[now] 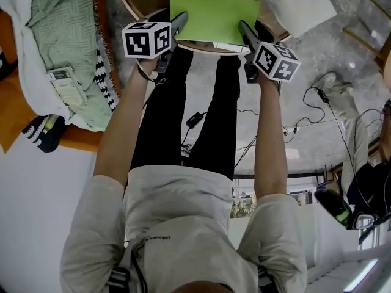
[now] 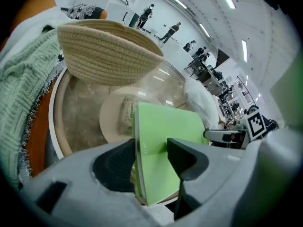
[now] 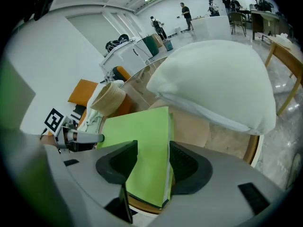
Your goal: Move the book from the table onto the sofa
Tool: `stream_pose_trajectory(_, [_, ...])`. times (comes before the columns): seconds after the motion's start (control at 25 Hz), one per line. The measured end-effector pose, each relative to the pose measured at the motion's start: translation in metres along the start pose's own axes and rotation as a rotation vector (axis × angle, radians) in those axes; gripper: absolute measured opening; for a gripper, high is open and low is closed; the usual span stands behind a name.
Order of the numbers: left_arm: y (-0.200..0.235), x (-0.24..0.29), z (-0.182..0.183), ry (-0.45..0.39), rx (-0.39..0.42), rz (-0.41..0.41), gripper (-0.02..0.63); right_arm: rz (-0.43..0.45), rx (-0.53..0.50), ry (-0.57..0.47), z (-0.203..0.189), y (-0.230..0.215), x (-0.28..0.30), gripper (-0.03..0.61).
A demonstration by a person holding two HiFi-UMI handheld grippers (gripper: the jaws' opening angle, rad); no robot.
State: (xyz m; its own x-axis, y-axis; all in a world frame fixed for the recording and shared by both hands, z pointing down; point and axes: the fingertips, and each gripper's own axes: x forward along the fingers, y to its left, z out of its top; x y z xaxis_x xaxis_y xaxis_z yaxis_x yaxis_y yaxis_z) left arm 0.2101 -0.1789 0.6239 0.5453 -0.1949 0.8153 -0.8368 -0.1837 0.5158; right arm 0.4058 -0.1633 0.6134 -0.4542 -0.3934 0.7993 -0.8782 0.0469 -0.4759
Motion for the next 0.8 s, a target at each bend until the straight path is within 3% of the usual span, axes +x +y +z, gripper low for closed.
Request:
stream_pose_trajectory(0.28, [-0.0028,0.0032,0.0079,0.012,-0.035,-0.014,0.218,-0.006,0.019,0.013,-0.0018,0.0007,0.0074,0.189])
stream_pose_trajectory(0.8, [-0.0010,0.0050,0.0081,0.015,-0.021,0.023,0.218,-0.010,0.022,0.020,-0.0003,-0.0008,0.0099,0.189])
